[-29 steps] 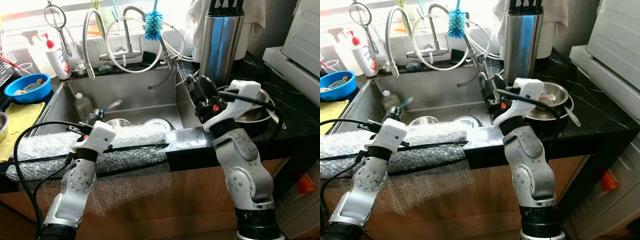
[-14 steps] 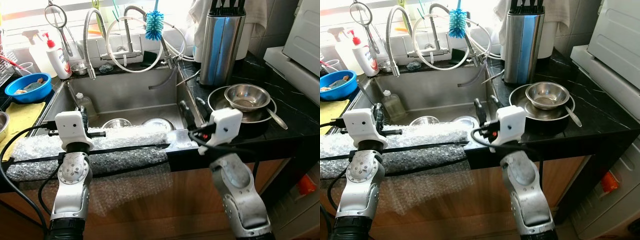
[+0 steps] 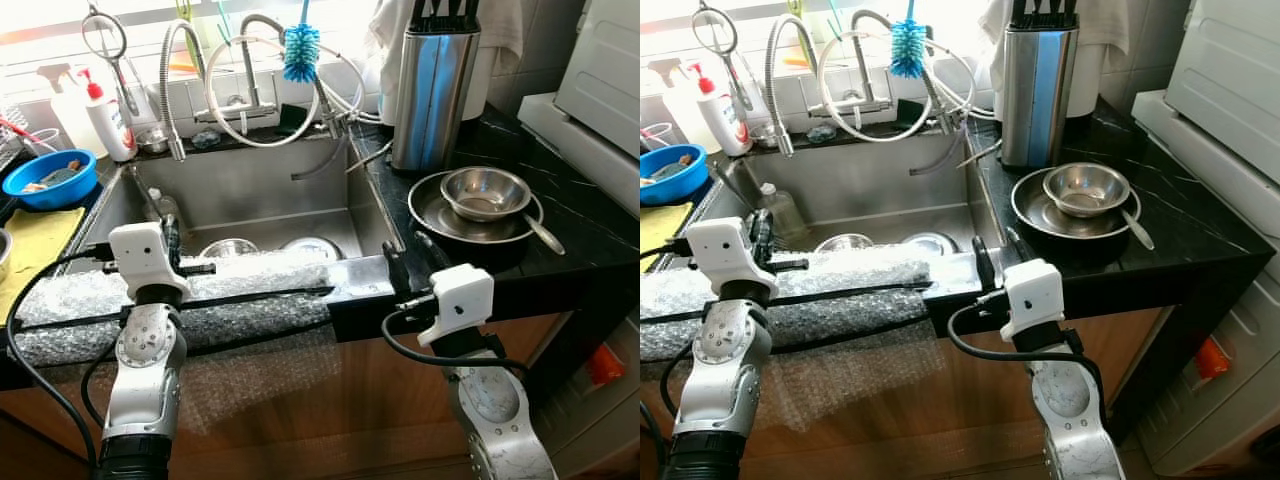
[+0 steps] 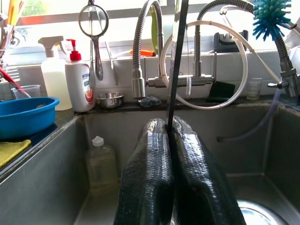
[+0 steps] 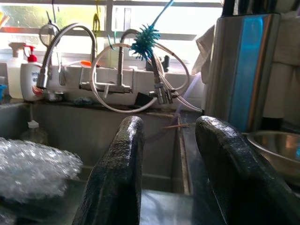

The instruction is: Kitchen organization

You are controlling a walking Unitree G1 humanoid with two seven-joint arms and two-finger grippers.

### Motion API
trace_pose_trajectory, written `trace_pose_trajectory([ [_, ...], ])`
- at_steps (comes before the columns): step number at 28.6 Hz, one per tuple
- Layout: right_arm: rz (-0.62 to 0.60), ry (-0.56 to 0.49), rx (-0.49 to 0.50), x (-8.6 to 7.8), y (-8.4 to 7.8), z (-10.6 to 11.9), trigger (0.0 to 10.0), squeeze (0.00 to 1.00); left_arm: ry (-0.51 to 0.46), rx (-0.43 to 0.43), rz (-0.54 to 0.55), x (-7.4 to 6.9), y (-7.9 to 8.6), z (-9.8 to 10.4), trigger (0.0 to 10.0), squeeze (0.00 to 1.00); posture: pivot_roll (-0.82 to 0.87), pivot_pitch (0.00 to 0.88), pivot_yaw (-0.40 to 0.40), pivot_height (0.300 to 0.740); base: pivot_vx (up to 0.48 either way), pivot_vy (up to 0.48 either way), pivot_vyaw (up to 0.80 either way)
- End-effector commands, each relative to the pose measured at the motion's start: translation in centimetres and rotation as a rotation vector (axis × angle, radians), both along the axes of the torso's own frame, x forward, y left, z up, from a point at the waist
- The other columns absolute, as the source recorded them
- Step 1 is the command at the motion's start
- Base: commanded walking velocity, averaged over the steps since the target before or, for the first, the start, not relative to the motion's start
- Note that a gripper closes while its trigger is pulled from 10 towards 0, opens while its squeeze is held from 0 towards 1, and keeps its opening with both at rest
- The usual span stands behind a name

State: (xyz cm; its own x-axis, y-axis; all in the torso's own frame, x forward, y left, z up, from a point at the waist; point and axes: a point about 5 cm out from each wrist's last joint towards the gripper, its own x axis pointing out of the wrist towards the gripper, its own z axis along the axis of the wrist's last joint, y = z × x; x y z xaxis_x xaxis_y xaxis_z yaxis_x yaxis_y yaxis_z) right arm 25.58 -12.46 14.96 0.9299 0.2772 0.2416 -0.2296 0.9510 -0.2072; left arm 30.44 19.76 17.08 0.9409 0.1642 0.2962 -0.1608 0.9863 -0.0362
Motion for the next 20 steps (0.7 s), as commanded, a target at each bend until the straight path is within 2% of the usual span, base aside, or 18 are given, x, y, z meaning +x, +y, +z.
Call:
trace_pose_trajectory([
  [1, -0.002, -0.007, 0.003, 0.0, 0.0, 0.0, 10.0, 0.00, -0.028, -0.018, 0.014, 0.2, 0.6, 0.9, 10.0, 0.00, -0.12, 0.000, 0.115, 0.740, 0.000, 0.000, 0.00],
  [4, -0.010, -0.015, 0.009, 0.0, 0.1, 0.0, 10.0, 0.00, -0.040, -0.081, 0.015, 0.9, 0.8, 1.3, 10.0, 0.00, -0.12, 0.000, 0.117, 0.740, 0.000, 0.000, 0.00],
  [5, -0.010, -0.015, 0.009, 0.0, 0.1, 0.0, 10.0, 0.00, -0.040, -0.081, 0.015, 0.9, 0.8, 1.3, 10.0, 0.00, -0.12, 0.000, 0.117, 0.740, 0.000, 0.000, 0.00],
  [9, 0.007, -0.025, -0.003, -0.3, 0.6, -0.2, 10.0, 0.00, -0.005, -0.121, -0.020, 2.4, 0.4, 1.0, 10.0, 0.00, -0.12, 0.000, 0.125, 0.740, 0.000, 0.000, 0.00],
  [12, 0.011, -0.026, -0.009, -0.4, 0.7, -0.3, 10.0, 0.00, 0.008, -0.128, -0.026, 2.7, 0.3, 0.8, 10.0, 0.00, -0.12, 0.000, 0.125, 0.740, 0.000, 0.000, 0.00],
  [18, 0.024, -0.024, -0.019, -1.5, 1.1, -1.0, 10.0, 0.00, 0.113, -0.122, -0.117, 6.1, -1.4, 0.2, 10.0, 0.00, -0.15, 0.000, 0.150, 0.740, 0.000, 0.000, 0.00],
  [20, 0.026, -0.024, -0.025, -1.6, 1.1, -1.1, 10.0, 0.00, 0.120, -0.130, -0.119, 6.4, -1.5, 0.2, 10.0, 0.00, -0.15, 0.000, 0.153, 0.740, 0.000, 0.000, 0.00],
])
